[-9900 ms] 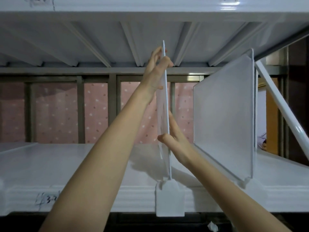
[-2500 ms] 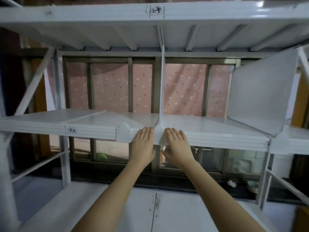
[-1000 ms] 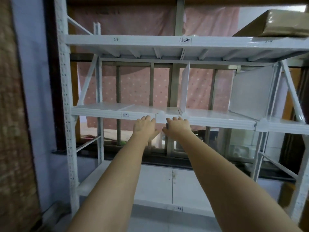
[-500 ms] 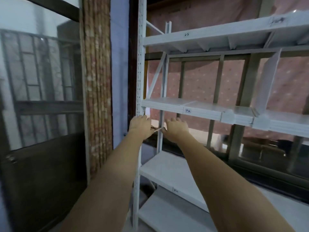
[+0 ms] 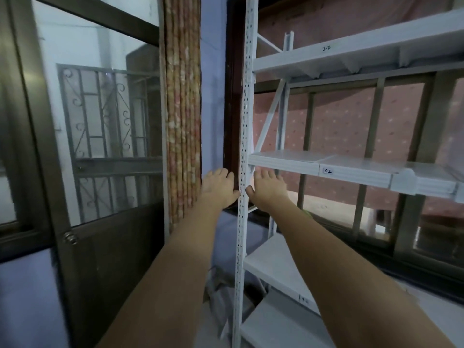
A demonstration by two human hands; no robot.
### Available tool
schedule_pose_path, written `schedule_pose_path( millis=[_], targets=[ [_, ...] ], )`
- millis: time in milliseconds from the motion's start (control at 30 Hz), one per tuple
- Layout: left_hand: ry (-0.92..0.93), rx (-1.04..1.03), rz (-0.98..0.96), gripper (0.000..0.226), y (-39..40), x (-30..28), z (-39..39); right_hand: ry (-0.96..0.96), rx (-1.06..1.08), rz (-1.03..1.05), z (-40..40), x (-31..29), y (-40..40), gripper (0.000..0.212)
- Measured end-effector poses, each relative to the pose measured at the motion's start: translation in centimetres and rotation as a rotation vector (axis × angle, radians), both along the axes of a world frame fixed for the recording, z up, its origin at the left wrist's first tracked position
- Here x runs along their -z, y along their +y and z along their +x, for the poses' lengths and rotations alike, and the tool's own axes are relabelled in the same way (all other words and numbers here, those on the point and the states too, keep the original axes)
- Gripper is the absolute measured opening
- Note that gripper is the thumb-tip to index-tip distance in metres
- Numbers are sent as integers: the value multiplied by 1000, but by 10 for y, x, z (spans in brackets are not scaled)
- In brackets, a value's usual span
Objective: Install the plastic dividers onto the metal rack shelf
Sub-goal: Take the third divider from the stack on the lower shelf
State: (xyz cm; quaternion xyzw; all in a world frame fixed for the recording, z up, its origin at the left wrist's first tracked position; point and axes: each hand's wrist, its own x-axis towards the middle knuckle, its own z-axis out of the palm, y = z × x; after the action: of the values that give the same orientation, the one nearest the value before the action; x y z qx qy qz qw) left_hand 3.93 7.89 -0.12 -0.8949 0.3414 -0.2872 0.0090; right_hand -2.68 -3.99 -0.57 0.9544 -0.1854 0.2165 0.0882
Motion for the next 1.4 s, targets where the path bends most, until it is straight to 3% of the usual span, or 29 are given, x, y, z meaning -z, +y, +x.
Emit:
schedule_pose_path(
  millis=[267, 900, 1400],
  targets=[
    [40, 45, -27, 62, -27, 3, 46, 16, 83, -25, 38, 1, -28, 58],
    [4, 172, -87, 53, -189, -40, 215, -29, 248, -87, 200, -40, -184, 55],
    [-19, 554, -95, 56, -315, -51, 336, -46, 591, -68, 287, -46, -277, 56]
  ],
)
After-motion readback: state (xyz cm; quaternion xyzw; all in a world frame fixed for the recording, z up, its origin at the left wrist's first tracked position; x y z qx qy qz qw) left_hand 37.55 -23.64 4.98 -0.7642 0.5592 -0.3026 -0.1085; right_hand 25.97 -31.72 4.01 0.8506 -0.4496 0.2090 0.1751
